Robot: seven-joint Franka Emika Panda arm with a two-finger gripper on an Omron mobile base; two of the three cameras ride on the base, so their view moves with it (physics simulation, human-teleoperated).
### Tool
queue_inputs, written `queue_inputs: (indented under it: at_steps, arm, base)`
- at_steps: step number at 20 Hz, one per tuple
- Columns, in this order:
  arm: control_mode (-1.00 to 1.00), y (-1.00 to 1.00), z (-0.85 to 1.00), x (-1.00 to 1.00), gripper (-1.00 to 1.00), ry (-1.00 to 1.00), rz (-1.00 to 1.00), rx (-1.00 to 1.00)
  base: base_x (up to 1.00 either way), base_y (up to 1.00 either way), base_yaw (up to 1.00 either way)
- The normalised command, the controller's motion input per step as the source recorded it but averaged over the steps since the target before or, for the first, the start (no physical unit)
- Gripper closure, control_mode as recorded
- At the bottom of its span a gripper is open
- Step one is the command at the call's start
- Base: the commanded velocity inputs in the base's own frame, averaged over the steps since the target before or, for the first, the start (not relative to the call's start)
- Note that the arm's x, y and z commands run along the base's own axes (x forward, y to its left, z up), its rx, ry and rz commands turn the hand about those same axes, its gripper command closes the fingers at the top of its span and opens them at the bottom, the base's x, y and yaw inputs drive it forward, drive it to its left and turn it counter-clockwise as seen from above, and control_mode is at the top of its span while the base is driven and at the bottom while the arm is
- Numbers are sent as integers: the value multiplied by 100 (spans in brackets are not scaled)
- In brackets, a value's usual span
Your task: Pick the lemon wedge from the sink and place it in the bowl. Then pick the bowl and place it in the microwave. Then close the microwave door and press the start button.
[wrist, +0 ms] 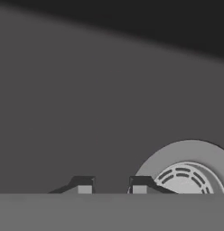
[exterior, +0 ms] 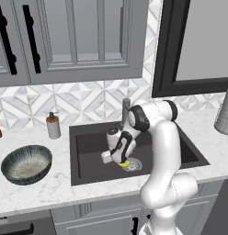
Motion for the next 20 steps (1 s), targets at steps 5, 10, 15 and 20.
queue_inputs:
  at_steps: [5, 10, 15, 20]
  arm:
    - [-100, 25, 61, 0, 100, 0, 1, -1]
    - [-100, 44, 100, -4, 100, 0, 6, -2]
    - [-100, 31, 100, -13, 100, 0, 9, 0]
    - [-100, 31, 93, -30, 100, 0, 15, 4]
  base:
    - [0, 0, 0]
    - [0, 0, 0]
    - [0, 0, 0]
    - [0, 0, 0]
